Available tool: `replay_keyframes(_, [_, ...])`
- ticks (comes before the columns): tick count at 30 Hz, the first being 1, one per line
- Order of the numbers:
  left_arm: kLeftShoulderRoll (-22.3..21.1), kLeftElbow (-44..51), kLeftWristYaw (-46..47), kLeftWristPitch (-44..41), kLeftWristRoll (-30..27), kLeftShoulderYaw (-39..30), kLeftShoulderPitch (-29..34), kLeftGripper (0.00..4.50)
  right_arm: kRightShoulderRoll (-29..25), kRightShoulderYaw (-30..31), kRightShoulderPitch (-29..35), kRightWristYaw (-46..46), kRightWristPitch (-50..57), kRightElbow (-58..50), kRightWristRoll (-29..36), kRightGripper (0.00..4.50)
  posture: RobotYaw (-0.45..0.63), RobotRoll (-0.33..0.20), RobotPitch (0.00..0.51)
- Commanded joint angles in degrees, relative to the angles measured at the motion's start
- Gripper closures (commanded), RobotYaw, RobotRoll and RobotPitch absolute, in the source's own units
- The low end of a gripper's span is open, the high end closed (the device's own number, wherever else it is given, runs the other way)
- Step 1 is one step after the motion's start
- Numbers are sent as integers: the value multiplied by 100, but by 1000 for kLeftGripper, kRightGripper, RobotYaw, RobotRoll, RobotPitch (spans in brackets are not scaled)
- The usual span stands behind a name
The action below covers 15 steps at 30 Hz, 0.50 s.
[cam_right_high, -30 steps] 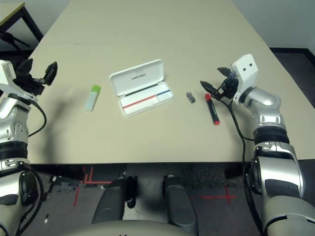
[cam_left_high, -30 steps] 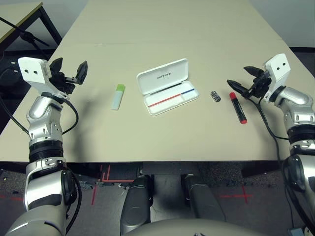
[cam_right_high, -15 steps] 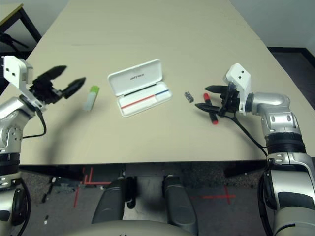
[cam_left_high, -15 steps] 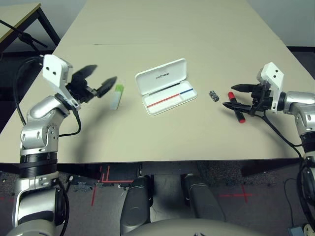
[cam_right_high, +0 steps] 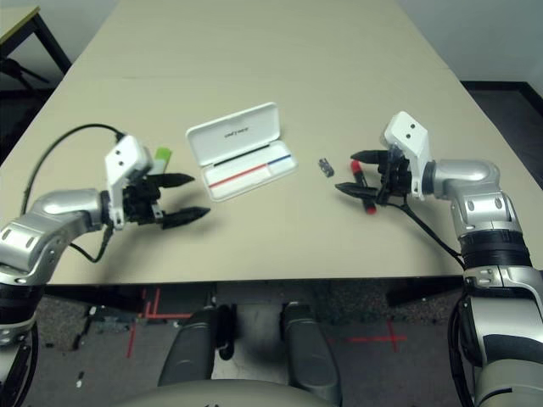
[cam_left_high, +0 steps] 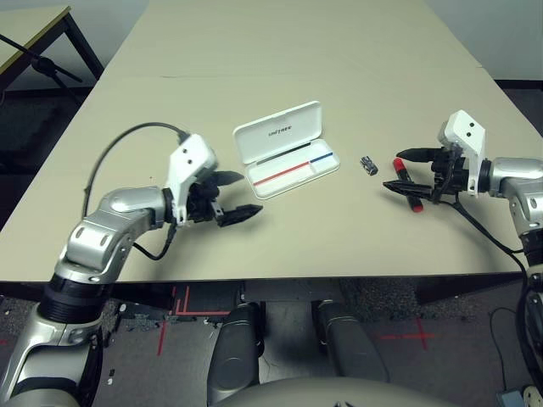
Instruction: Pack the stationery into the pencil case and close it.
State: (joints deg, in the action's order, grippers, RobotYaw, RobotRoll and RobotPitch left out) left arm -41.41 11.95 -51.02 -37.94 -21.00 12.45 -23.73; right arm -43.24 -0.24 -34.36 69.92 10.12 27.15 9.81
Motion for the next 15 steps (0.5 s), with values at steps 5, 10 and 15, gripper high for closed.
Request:
replay_keyframes(5, [333, -545, -148, 105, 586, 621, -501, 20, 15, 118, 35, 12, -116, 21, -103, 0, -14, 0, 139])
replay_keyframes(10, [449, -901, -297, 233, 888, 881, -759, 20, 45, 110, 65, -62, -204, -3, -134, 0, -33, 0, 137])
replay_keyframes(15, [565, -1240, -416, 289, 1098, 1022, -971, 20, 33, 88, 171, -125, -194, -130, -105, 0, -54, 0, 136])
